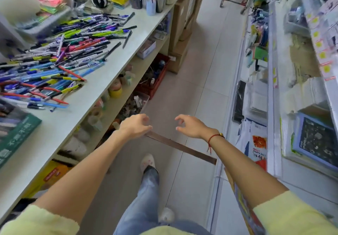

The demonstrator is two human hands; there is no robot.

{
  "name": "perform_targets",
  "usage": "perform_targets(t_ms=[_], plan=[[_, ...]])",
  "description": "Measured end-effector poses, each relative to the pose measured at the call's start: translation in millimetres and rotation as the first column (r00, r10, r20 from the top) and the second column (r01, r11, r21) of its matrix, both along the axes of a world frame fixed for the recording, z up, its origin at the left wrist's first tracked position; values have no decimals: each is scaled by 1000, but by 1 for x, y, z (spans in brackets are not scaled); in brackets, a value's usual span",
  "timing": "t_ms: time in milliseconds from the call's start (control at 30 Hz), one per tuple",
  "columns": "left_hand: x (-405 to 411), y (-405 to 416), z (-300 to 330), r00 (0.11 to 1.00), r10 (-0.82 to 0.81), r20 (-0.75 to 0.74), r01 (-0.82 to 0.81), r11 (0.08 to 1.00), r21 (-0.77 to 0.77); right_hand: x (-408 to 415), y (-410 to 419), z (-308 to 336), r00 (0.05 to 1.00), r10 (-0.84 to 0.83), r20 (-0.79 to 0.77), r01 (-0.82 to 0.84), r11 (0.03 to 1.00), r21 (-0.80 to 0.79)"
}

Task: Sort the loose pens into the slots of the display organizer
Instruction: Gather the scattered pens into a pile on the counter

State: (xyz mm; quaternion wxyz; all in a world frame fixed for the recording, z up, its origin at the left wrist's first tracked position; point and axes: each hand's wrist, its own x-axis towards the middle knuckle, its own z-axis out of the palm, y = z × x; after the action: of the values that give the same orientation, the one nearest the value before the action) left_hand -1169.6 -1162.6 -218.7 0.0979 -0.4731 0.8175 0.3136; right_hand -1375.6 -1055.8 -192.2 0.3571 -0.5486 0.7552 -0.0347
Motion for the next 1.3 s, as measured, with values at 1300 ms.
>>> perform_targets(t_ms=[1300], plan=[[-187, -432, 34, 696, 630, -344, -714, 659, -239, -204, -565, 23, 880, 472, 56, -465, 880, -101]])
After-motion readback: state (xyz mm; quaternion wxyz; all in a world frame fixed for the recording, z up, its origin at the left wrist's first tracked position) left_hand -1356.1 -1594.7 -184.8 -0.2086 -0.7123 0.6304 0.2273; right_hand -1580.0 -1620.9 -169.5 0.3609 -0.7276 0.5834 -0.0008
